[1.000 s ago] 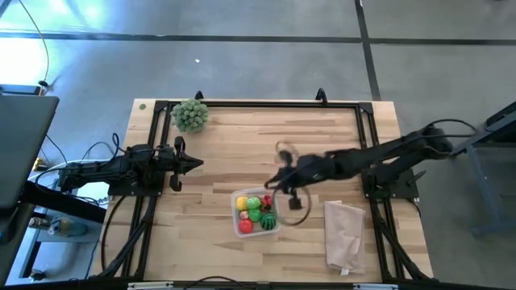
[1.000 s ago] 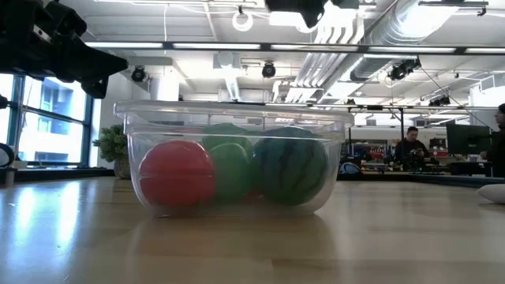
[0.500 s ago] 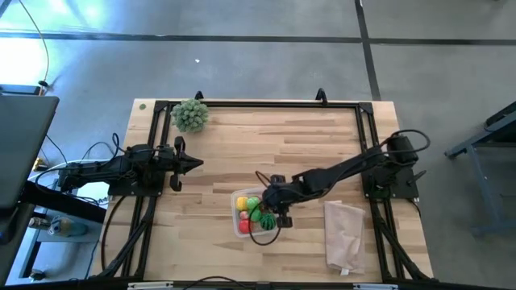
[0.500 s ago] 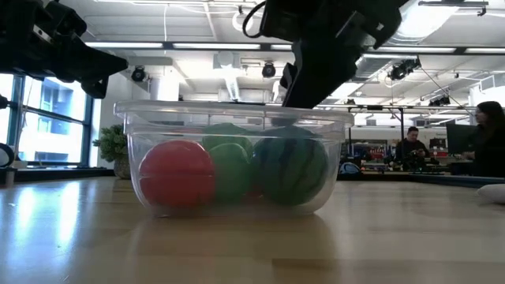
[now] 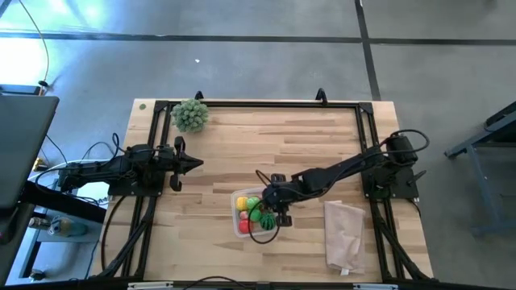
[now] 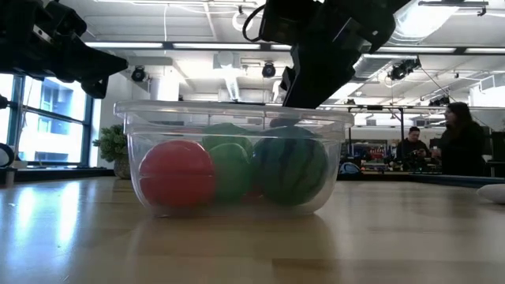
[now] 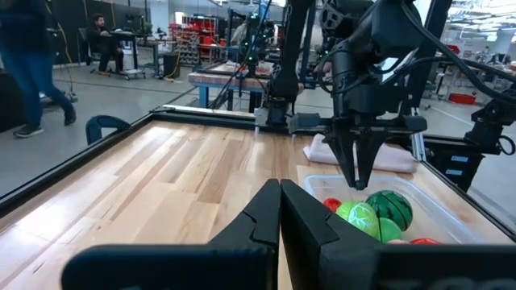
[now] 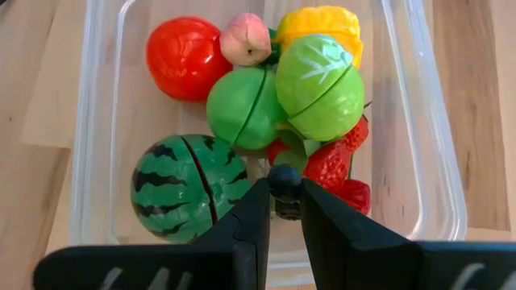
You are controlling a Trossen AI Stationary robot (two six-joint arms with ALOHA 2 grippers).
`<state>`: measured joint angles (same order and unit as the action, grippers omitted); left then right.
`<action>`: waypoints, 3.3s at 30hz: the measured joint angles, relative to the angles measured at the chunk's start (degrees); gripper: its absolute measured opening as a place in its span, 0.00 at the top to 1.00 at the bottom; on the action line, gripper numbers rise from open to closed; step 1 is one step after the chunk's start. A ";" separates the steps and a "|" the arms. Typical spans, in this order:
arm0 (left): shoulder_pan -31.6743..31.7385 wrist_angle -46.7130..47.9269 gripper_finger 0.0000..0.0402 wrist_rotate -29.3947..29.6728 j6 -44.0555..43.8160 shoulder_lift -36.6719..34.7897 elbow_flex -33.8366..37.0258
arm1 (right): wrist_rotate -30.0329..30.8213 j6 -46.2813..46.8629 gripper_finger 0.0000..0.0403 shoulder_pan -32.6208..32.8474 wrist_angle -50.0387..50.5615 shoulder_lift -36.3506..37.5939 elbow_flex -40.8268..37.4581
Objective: Pick and placing Produce into tupperware
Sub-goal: Put the blueberry into the transparent bin, then return to Home Position
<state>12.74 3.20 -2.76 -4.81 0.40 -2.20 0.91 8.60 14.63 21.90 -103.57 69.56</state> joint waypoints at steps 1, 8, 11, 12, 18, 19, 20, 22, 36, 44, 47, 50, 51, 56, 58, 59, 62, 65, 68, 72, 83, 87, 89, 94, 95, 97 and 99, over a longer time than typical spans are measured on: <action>-0.01 0.00 1.00 -0.02 0.01 -0.02 0.00 | 0.00 0.13 0.87 -0.02 -0.11 0.00 0.00; -0.01 0.02 1.00 -0.02 -0.01 -0.02 0.00 | -0.03 1.17 0.83 -0.02 -0.82 0.00 -0.09; 0.00 0.01 1.00 0.00 -0.01 -0.01 0.00 | -0.04 1.49 0.80 -0.02 -1.29 0.00 -0.09; 0.00 0.00 1.00 -0.01 0.01 -0.01 0.00 | -0.04 1.51 0.79 -0.02 -1.41 0.00 -0.09; -0.01 0.00 1.00 -0.02 0.01 -0.02 0.00 | 0.96 1.91 0.74 -0.02 -1.60 0.00 -0.11; 0.01 0.00 1.00 0.00 -0.01 0.00 0.00 | 0.98 1.91 0.74 -0.02 -1.60 0.00 -0.11; -0.01 0.02 1.00 -0.02 0.01 -0.02 0.00 | 1.01 1.91 0.73 -0.04 -1.59 0.00 -0.11; 0.00 0.02 1.00 -0.01 0.00 -0.01 0.00 | 1.01 1.91 0.73 -0.12 -1.60 0.00 -0.11; 0.00 0.01 1.00 0.00 0.01 -0.02 0.00 | 0.74 2.76 0.73 -0.43 -0.94 0.00 0.23; 0.01 0.02 1.00 0.00 0.01 0.00 0.00 | 7.11 -3.33 0.77 -0.50 6.29 1.79 6.09; -0.01 0.00 1.00 -0.02 0.01 0.00 0.00 | 11.77 -4.97 0.81 -0.50 10.49 5.32 6.80; -0.01 0.00 1.00 -0.02 0.01 -0.02 0.00 | 17.50 -5.63 0.85 -0.50 15.10 9.65 6.80; 0.01 0.02 1.00 -0.02 0.01 0.00 0.00 | 19.30 -5.63 0.86 -0.50 16.15 11.08 6.80; 0.00 0.01 1.00 -0.01 0.00 -0.01 0.00 | 22.46 -6.14 0.91 -0.50 20.05 16.99 6.80; -0.01 0.02 1.00 -0.02 0.01 0.00 0.00 | 23.59 -6.14 0.93 -0.48 22.62 19.21 6.80; 0.01 0.02 1.00 0.00 -0.01 0.00 0.00 | 24.41 -5.98 0.93 -0.48 24.43 20.33 6.80; -0.01 0.02 1.00 0.00 0.01 0.00 0.00 | 27.62 -4.01 0.96 -0.48 28.63 24.11 5.77; -0.01 0.02 1.00 -0.02 0.00 0.00 0.00 | 30.11 -2.53 0.99 -0.52 29.89 29.42 2.22; 0.00 0.02 1.00 -0.02 0.01 0.00 0.00 | 31.99 -1.89 1.00 -0.90 29.63 35.19 -1.99; -0.01 0.02 1.00 -0.02 -0.01 0.00 0.00 | 32.65 0.35 1.00 -2.78 29.18 42.81 -7.55; -0.01 0.01 1.00 -0.01 0.01 0.00 0.00 | 24.74 0.12 1.00 -11.11 18.78 61.81 -24.81; 0.00 0.00 1.00 -0.01 0.00 0.00 0.01 | 20.89 1.90 1.00 -14.07 17.28 66.09 -27.78; 0.01 0.00 1.00 0.00 0.00 0.00 0.00 | 19.44 3.64 1.00 -15.34 17.30 67.61 -28.38; 0.01 0.00 1.00 -0.01 0.00 0.00 0.00 | 16.22 3.21 1.00 -17.42 16.31 71.93 -28.52; -0.01 0.00 1.00 -0.01 0.00 0.00 0.01 | 15.41 2.53 1.00 -17.65 15.24 73.11 -28.52; -0.01 0.02 1.00 -0.02 0.01 0.00 0.00 | 14.45 0.32 1.00 -17.83 11.55 75.85 -28.52; -0.01 0.00 1.00 -0.02 -0.01 -0.02 0.00 | 13.38 -2.46 1.00 -17.80 6.24 78.99 -28.52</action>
<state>12.73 3.20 -2.79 -4.82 0.39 -2.20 14.29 6.13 -3.17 28.13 -24.58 41.04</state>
